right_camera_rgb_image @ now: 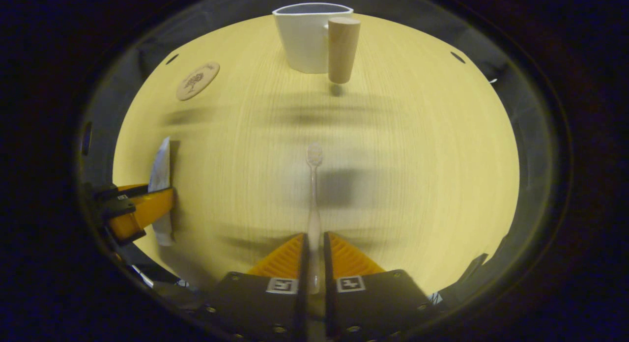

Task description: Put the toothbrush and toothpaste on the desktop into the cup, then pick up the cup and place it on the coaster on the desktop.

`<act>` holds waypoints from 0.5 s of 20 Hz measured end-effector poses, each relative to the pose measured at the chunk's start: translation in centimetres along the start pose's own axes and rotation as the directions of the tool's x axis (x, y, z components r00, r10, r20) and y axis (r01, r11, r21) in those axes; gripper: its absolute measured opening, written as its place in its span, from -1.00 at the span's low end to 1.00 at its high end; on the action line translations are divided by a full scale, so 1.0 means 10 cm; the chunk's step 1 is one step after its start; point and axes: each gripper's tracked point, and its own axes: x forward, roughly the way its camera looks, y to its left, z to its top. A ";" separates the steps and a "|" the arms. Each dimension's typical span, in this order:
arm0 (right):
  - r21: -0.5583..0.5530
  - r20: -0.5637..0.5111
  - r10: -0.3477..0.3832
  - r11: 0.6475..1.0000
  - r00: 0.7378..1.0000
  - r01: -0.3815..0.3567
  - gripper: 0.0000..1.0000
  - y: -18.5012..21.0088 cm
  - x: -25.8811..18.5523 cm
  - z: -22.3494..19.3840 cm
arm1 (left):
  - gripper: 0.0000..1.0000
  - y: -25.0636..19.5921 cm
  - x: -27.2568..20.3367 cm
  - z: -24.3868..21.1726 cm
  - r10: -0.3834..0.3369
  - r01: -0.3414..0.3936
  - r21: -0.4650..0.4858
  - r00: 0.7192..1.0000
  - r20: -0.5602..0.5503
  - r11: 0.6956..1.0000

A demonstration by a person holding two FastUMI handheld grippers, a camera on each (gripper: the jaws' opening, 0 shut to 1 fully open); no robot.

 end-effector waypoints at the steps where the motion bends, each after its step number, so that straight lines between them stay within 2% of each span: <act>1: 0.003 -0.011 0.013 1.000 1.000 -0.013 -0.84 0.00 0.02 -0.04 | -0.19 0.00 0.00 -0.01 -0.002 0.002 0.009 1.000 -0.004 1.000; 4: 0.038 -0.008 0.078 0.996 0.997 -0.077 -0.83 0.05 -0.01 -0.03 | -0.29 -0.01 0.00 -0.01 -0.011 0.011 0.012 1.000 0.002 1.000; 5: 0.056 0.009 0.087 0.995 0.996 -0.087 -0.83 0.04 -0.01 0.03 | -0.27 0.00 -0.02 0.00 -0.006 0.006 0.006 1.000 0.009 1.000; 6: 0.059 0.011 0.087 0.994 0.996 -0.088 -0.95 0.03 0.01 -0.01 | -0.36 -0.01 -0.02 0.01 -0.012 0.012 0.001 1.000 0.023 1.000; 7: 0.058 0.015 0.095 0.994 0.995 -0.096 -0.91 0.03 0.00 -0.01 | -0.44 -0.01 -0.04 0.01 -0.020 0.020 0.008 0.999 0.029 1.000; 10: 0.052 0.044 0.109 0.992 0.993 -0.112 -0.91 0.04 -0.04 0.01 | -0.44 -0.02 -0.06 0.03 -0.019 0.018 0.018 0.998 0.063 1.000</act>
